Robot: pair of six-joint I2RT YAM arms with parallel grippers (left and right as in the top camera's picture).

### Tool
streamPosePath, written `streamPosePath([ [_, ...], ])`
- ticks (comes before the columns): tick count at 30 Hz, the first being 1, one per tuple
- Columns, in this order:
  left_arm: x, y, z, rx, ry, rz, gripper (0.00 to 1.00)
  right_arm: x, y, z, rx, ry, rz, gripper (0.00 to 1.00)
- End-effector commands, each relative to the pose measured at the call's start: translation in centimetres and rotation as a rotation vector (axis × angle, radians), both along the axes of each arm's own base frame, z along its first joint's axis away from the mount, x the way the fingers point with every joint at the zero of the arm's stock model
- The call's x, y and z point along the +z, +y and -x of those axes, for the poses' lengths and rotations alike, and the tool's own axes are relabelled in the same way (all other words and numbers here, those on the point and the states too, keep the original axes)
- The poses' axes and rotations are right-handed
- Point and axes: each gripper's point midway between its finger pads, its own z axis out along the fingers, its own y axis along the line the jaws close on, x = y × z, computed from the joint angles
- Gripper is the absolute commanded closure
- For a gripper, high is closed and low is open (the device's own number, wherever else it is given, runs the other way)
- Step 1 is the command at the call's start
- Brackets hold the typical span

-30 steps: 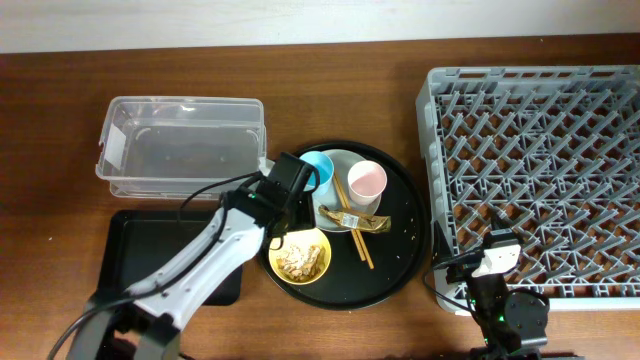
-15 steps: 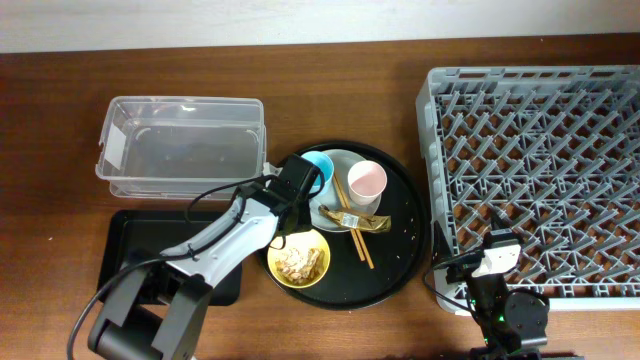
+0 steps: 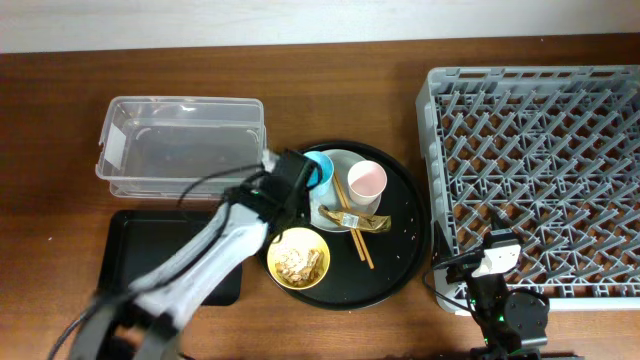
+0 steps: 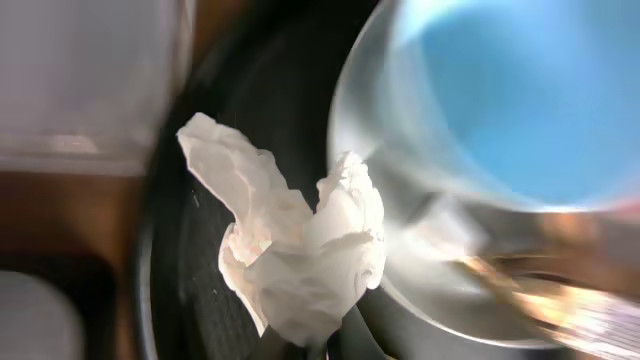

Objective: Sort waste into correct bins and load items into the dishwasher rack
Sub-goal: 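Carry the tissue with the left gripper into the clear bin and release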

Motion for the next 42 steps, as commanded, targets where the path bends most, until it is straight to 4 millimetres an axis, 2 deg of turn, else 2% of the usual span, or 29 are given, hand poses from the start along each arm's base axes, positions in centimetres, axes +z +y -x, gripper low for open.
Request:
streamPosePath([
  [1, 10.4, 0.2, -1.8, -0.048, -0.268, 0.046, 1.00, -0.2, 0.2, 0.0, 0.012, 0.004, -0.004, 0.02],
  [3, 13.7, 1.5, -2.1, -0.037, -0.358, 0.049, 1.00, -0.2, 0.2, 0.0, 0.012, 0.004, -0.004, 0.02],
  [4, 14.7, 2.1, -2.3, -0.035, -0.390, 0.041, 0.99, -0.2, 0.2, 0.0, 0.012, 0.004, -0.004, 0.02],
  [7, 16.0, 6.0, -3.8, 0.072, -0.446, 0.002, 0.98, -0.2, 0.2, 0.0, 0.012, 0.004, -0.004, 0.02],
  [9, 15.5, 8.1, -5.1, 0.133, -0.444, -0.006, 0.98, -0.2, 0.2, 0.0, 0.012, 0.004, -0.004, 0.02],
  [12, 14.0, 10.2, -7.3, 0.190, -0.427, 0.010, 0.98, -0.2, 0.2, 0.0, 0.012, 0.004, -0.004, 0.02],
  [15, 10.7, 12.3, -9.8, 0.244, -0.380, 0.001, 0.99, -0.2, 0.2, 0.0, 0.012, 0.004, -0.004, 0.02],
  [16, 9.5, 13.0, -10.4, 0.254, -0.362, -0.011, 0.95, -0.2, 0.2, 0.0, 0.012, 0.004, -0.004, 0.02],
  [17, 8.1, 13.5, -10.8, 0.267, -0.334, -0.020, 0.72, -0.2, 0.2, 0.0, 0.012, 0.004, -0.004, 0.02],
  [18, 6.7, 13.8, -11.1, 0.272, -0.307, -0.025, 0.41, -0.2, 0.2, 0.0, 0.012, 0.004, -0.004, 0.01],
  [20, 4.5, 14.0, -11.4, 0.271, -0.261, -0.039, 0.08, -0.2, 0.2, 0.0, 0.012, 0.004, -0.004, 0.02],
  [21, 4.0, 14.0, -11.5, 0.260, -0.249, -0.048, 0.01, -0.2, 0.2, 0.0, 0.012, 0.004, -0.004, 0.02],
  [23, 3.7, 14.0, -11.5, 0.238, -0.243, -0.064, 0.01, -0.2, 0.2, 0.0, 0.012, 0.004, -0.004, 0.02],
  [25, 4.3, 14.0, -11.5, 0.224, -0.255, -0.070, 0.01, -0.2, 0.2, 0.0, 0.012, 0.004, -0.004, 0.02],
  [30, 7.0, 13.9, -11.4, 0.200, -0.318, -0.067, 0.01, -0.2, 0.2, 0.0, 0.012, 0.004, -0.004, 0.02],
  [31, 7.7, 13.8, -11.3, 0.197, -0.332, -0.058, 0.05, -0.2, 0.2, 0.0, 0.012, 0.004, -0.004, 0.02],
  [32, 8.6, 13.5, -11.0, 0.189, -0.345, -0.042, 0.28, -0.2, 0.2, 0.0, 0.012, 0.004, -0.004, 0.02],
  [33, 9.0, 13.3, -10.7, 0.180, -0.348, -0.027, 0.43, -0.2, 0.2, 0.0, 0.012, 0.004, -0.004, 0.02],
  [34, 9.4, 12.9, -10.4, 0.166, -0.346, -0.008, 0.52, -0.2, 0.2, 0.0, 0.012, 0.004, -0.004, 0.02],
  [35, 9.5, 12.6, -10.0, 0.154, -0.336, 0.008, 0.57, -0.2, 0.2, 0.0, 0.012, 0.004, -0.004, 0.02],
  [38, 8.8, 12.4, -9.1, 0.141, -0.289, 0.015, 0.86, -0.2, 0.2, 0.0, 0.012, 0.004, -0.004, 0.02],
  [39, 8.4, 12.5, -8.6, 0.142, -0.262, 0.008, 0.90, -0.2, 0.2, 0.0, 0.012, 0.004, -0.004, 0.02],
  [42, 7.9, 12.6, -8.1, 0.119, -0.236, -0.015, 0.87, -0.2, 0.2, 0.0, 0.012, 0.004, -0.004, 0.02],
])
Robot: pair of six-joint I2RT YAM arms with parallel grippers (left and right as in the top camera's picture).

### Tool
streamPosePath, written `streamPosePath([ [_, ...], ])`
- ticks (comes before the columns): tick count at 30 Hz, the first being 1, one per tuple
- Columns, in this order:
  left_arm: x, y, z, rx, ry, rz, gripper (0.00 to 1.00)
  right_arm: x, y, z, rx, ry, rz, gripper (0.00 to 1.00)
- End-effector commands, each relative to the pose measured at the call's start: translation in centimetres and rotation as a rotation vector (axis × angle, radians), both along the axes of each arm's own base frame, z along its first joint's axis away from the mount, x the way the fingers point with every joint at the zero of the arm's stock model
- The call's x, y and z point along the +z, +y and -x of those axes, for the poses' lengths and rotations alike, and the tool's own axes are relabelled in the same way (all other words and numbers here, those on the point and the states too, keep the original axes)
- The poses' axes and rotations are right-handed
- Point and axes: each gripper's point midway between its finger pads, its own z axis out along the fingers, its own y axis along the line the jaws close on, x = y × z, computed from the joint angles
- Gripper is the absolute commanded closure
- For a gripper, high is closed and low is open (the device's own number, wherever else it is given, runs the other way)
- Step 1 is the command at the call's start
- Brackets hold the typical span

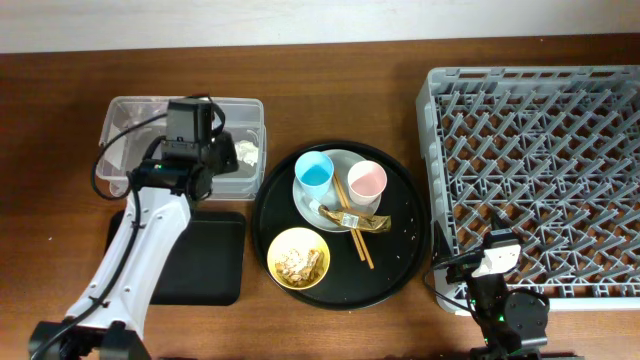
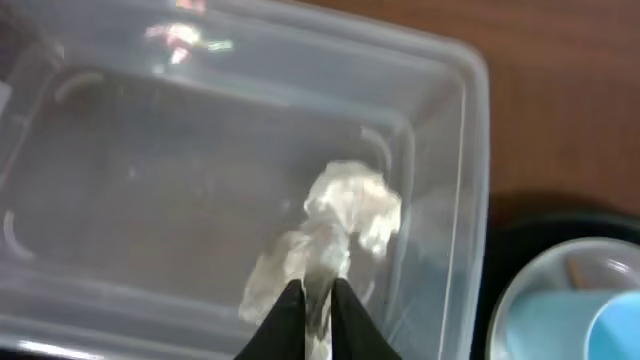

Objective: Sort waste into correct bins and load items into the dishwasher rack
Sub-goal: 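Carry the tissue with the left gripper into the clear bin and release, then reach the left gripper to the gold wrapper on the plate and grasp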

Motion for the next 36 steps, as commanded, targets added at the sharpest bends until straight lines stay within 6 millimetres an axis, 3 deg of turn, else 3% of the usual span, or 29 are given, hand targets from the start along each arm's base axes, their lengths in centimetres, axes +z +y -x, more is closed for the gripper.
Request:
streamPosePath([
  [1, 0.2, -0.3, 0.1, -0.050, 0.004, -0.014, 0.69, -0.2, 0.2, 0.0, 0.013, 0.004, -0.004, 0.01],
  [2, 0.2, -0.3, 0.1, -0.054, 0.004, -0.019, 0.26, -0.2, 0.2, 0.0, 0.013, 0.004, -0.004, 0.02],
  [4, 0.2, -0.3, 0.1, -0.053, 0.001, -0.018, 0.01, -0.2, 0.2, 0.0, 0.013, 0.004, -0.004, 0.02],
  [7, 0.4, -0.3, -0.1, -0.054, -0.008, -0.017, 0.04, -0.2, 0.2, 0.0, 0.013, 0.004, -0.004, 0.02],
  [8, 0.4, -0.3, -0.2, -0.054, -0.011, -0.017, 0.45, -0.2, 0.2, 0.0, 0.013, 0.004, -0.004, 0.02],
  [10, 0.5, -0.3, -0.3, -0.053, -0.017, -0.016, 0.89, -0.2, 0.2, 0.0, 0.013, 0.004, -0.004, 0.02],
  [11, 0.5, -0.3, -0.3, -0.053, -0.018, -0.016, 0.99, -0.2, 0.2, 0.0, 0.013, 0.004, -0.004, 0.02],
  [12, 0.5, -0.3, -0.3, -0.053, -0.018, -0.015, 0.96, -0.2, 0.2, 0.0, 0.013, 0.004, -0.004, 0.02],
  [13, 0.5, -0.5, -0.3, -0.060, -0.017, -0.008, 0.68, -0.2, 0.2, 0.0, 0.013, 0.004, -0.004, 0.01],
  [14, 0.5, -1.3, -0.2, -0.093, -0.014, 0.025, 0.64, -0.2, 0.2, 0.0, 0.013, 0.004, -0.004, 0.02],
  [19, 2.2, -8.5, 2.2, -0.374, -0.003, 0.264, 0.61, -0.2, 0.2, 0.0, 0.013, 0.004, -0.004, 0.02],
  [23, 1.7, -13.1, 5.7, -0.432, 0.105, 0.340, 0.57, -0.2, 0.2, 0.0, 0.013, 0.004, -0.004, 0.02],
  [24, 1.2, -15.1, 7.5, -0.470, 0.158, 0.346, 0.54, -0.2, 0.2, 0.0, 0.013, 0.004, -0.004, 0.02],
  [31, 0.5, -21.0, 12.0, -0.575, 0.213, 0.302, 0.51, -0.2, 0.2, 0.0, 0.013, 0.004, -0.004, 0.02],
  [34, 0.0, -22.0, 12.7, -0.447, 0.219, 0.293, 0.51, -0.2, 0.2, 0.0, 0.013, 0.004, -0.004, 0.02],
  [35, -0.1, -22.0, 12.6, -0.378, 0.211, 0.287, 0.41, -0.2, 0.2, 0.0, 0.013, 0.004, -0.004, 0.02],
  [36, -0.1, -22.0, 12.6, -0.288, 0.197, 0.293, 0.38, -0.2, 0.2, 0.0, 0.013, 0.004, -0.004, 0.02],
])
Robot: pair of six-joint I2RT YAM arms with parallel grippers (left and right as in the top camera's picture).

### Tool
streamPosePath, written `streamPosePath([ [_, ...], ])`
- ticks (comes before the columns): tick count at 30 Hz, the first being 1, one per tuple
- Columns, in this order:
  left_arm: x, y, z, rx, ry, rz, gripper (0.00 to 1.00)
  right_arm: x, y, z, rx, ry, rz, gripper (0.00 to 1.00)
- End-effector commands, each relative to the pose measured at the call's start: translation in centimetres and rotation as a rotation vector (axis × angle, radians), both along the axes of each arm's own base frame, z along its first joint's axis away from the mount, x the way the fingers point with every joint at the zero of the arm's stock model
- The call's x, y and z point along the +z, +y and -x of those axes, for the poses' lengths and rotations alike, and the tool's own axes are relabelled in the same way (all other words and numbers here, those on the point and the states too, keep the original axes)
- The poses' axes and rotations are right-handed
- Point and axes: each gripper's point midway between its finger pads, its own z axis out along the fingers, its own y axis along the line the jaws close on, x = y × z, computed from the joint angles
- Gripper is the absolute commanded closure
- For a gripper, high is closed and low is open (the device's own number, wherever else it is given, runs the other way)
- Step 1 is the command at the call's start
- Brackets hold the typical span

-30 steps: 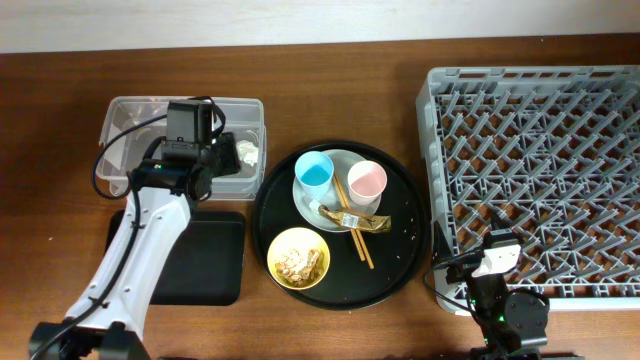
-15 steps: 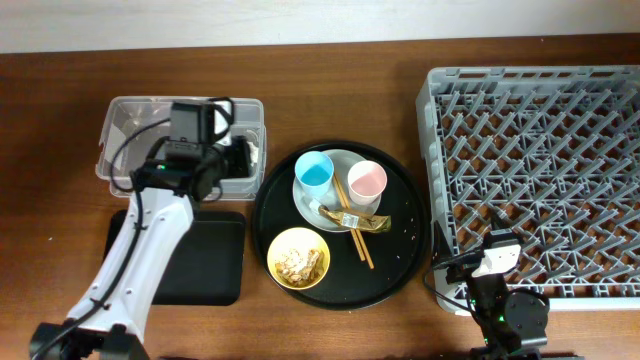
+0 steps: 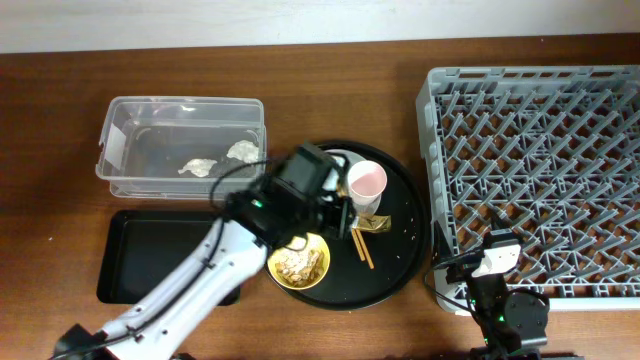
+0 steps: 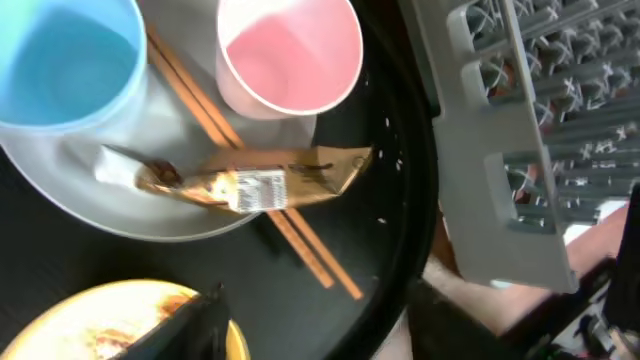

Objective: Sort waste into correct bins and load items into the dishwasher rack
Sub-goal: 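Reach the left gripper to the gold wrapper on the plate and grasp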

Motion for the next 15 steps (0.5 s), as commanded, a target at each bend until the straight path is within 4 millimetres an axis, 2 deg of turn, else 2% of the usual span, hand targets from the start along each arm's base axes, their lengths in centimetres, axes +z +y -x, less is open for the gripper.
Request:
streamPosePath([
  [1, 0.2, 0.6, -0.8, 0.318, 0.004, -0.008, 0.38, -0.2, 0.2, 0.0, 0.013, 0.004, -0.004, 0.02],
  [5, 0.1, 0.1, -0.3, 0.497, 0.042, 0.034, 0.40, -0.2, 0.2, 0.0, 0.013, 0.004, -0.004, 0.02],
  [8, -1.1, -0.4, 0.1, 0.562, 0.054, 0.020, 0.41, -0.2, 0.2, 0.0, 0.013, 0.004, -0.004, 0.02],
  [10, -2.2, -0.9, 0.3, 0.597, 0.083, 0.014, 0.42, -0.2, 0.2, 0.0, 0.013, 0.004, -0.004, 0.02],
  [15, -5.7, -1.1, -1.2, 0.682, 0.086, -0.032, 0.42, -0.2, 0.2, 0.0, 0.013, 0.004, -0.004, 0.02],
])
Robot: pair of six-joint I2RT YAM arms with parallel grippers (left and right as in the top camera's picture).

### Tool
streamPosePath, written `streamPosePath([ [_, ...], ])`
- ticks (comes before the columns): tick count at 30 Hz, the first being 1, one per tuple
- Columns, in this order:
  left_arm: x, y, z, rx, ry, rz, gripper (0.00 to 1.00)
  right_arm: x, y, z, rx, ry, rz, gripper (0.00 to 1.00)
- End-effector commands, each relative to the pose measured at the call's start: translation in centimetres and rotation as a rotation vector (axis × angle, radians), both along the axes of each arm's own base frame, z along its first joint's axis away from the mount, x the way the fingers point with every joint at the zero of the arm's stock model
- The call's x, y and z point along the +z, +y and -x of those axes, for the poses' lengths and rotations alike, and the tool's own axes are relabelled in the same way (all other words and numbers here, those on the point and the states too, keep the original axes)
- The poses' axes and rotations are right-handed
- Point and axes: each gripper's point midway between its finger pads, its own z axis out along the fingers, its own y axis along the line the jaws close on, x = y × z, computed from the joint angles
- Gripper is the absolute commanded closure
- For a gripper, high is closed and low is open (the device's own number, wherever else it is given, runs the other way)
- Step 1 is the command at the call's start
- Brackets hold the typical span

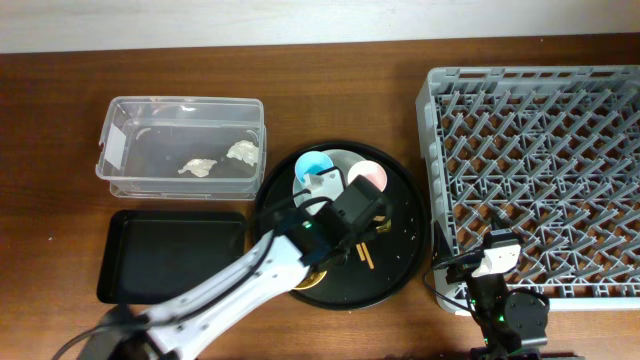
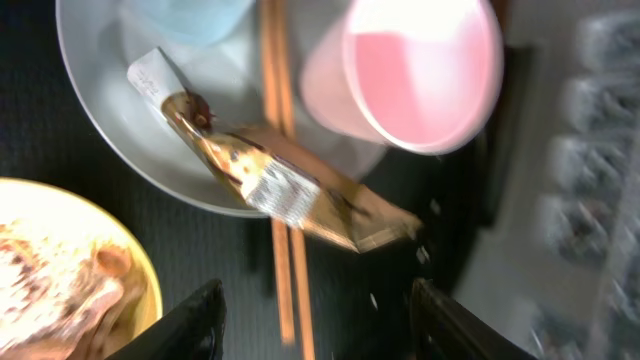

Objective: Sort waste into correct bins and load items into the dishwasher rack
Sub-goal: 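Reach the left gripper to the gold wrapper on the plate and grasp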

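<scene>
My left gripper hangs open over the round black tray, nothing between its fingers. Just ahead of it a golden snack wrapper lies across the rim of a grey plate, over a pair of wooden chopsticks. A pink cup and a blue cup stand on the plate. The yellow bowl holds food scraps. The right arm rests at the table's front edge, and its jaws cannot be made out.
A clear plastic bin at the back left holds two pieces of white tissue. In front of it lies a black rectangular tray. The grey dishwasher rack fills the right side.
My left gripper has shifted to the right across the round tray and turned; it now sits over the wrapper and chopsticks, still open. The right arm has not moved.
First my left gripper was shut on a crumpled tissue above the round tray. Then it held the tissue inside the clear bin. Later the tissue lay in the bin and the gripper was open over the plate; now it hangs above the wrapper.
</scene>
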Motion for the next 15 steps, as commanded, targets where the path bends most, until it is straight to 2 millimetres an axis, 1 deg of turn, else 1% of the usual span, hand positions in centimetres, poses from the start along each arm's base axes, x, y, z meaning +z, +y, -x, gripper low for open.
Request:
streamPosePath([
  [1, -2.7, 0.3, -1.6, 0.122, 0.006, -0.028, 0.42, -0.2, 0.2, 0.0, 0.012, 0.004, -0.004, 0.02],
  [5, -4.1, 0.4, -2.6, 0.144, 0.012, -0.034, 0.42, -0.2, 0.2, 0.0, 0.012, 0.004, -0.004, 0.02],
  [8, -4.9, 0.5, -2.8, 0.155, 0.022, -0.047, 0.42, -0.2, 0.2, 0.0, 0.012, 0.004, -0.004, 0.02],
  [15, -7.9, 0.7, -2.9, 0.161, 0.048, -0.103, 0.41, -0.2, 0.2, 0.0, 0.012, 0.004, -0.004, 0.02],
])
